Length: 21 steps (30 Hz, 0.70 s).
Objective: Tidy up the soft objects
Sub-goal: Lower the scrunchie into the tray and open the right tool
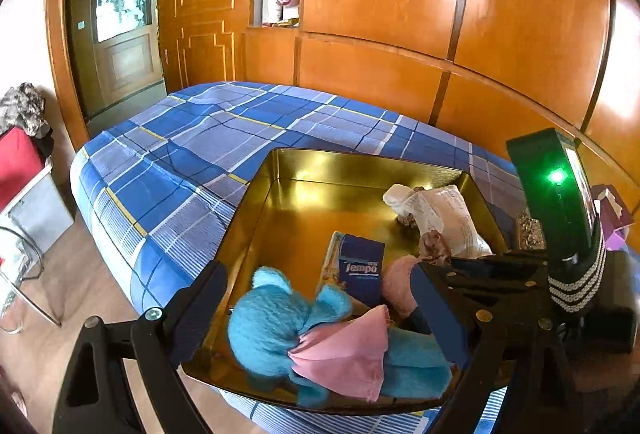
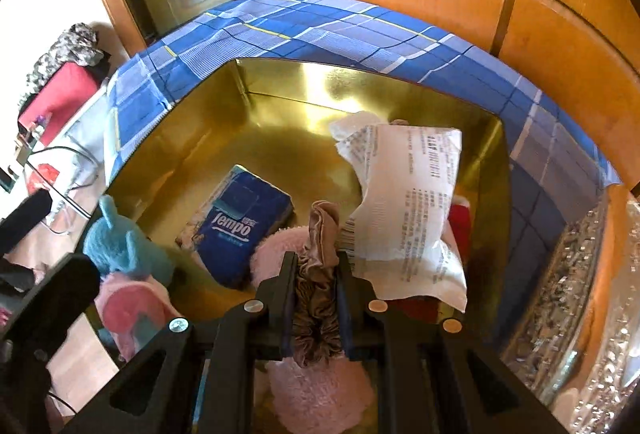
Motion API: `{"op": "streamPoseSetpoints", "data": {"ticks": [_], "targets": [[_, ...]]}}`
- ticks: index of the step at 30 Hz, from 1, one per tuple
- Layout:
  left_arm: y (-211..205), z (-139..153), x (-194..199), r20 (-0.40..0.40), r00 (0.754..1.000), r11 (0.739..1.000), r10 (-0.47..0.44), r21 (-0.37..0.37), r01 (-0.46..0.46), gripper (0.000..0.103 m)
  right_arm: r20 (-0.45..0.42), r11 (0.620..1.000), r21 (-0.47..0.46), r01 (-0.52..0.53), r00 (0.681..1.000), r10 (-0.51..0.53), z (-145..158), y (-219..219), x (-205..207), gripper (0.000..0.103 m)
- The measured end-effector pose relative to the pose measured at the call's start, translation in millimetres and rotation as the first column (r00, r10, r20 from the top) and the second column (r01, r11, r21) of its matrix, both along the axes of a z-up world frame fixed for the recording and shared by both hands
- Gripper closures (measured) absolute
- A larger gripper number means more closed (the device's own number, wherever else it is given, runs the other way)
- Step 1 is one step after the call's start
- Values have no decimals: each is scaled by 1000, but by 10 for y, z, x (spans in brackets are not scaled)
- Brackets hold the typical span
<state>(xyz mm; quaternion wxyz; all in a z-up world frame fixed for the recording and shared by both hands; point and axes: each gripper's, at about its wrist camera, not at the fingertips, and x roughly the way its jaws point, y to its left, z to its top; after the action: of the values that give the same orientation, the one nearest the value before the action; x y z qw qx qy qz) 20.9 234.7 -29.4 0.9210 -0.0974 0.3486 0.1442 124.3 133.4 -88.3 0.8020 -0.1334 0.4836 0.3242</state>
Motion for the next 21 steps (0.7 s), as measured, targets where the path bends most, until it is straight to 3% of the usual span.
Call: {"op": "streamPoseSetpoints", "data": {"ticks": [7, 21], "targets": [[7, -21, 7, -8, 1000, 1000, 8, -3, -8, 10, -33, 996, 77, 40, 999, -37, 74, -154, -47, 64], [-67, 6, -8, 1, 1000, 1000, -8, 1, 8, 10, 96, 991, 102, 91, 990, -101, 410, -446, -270, 61]]}}
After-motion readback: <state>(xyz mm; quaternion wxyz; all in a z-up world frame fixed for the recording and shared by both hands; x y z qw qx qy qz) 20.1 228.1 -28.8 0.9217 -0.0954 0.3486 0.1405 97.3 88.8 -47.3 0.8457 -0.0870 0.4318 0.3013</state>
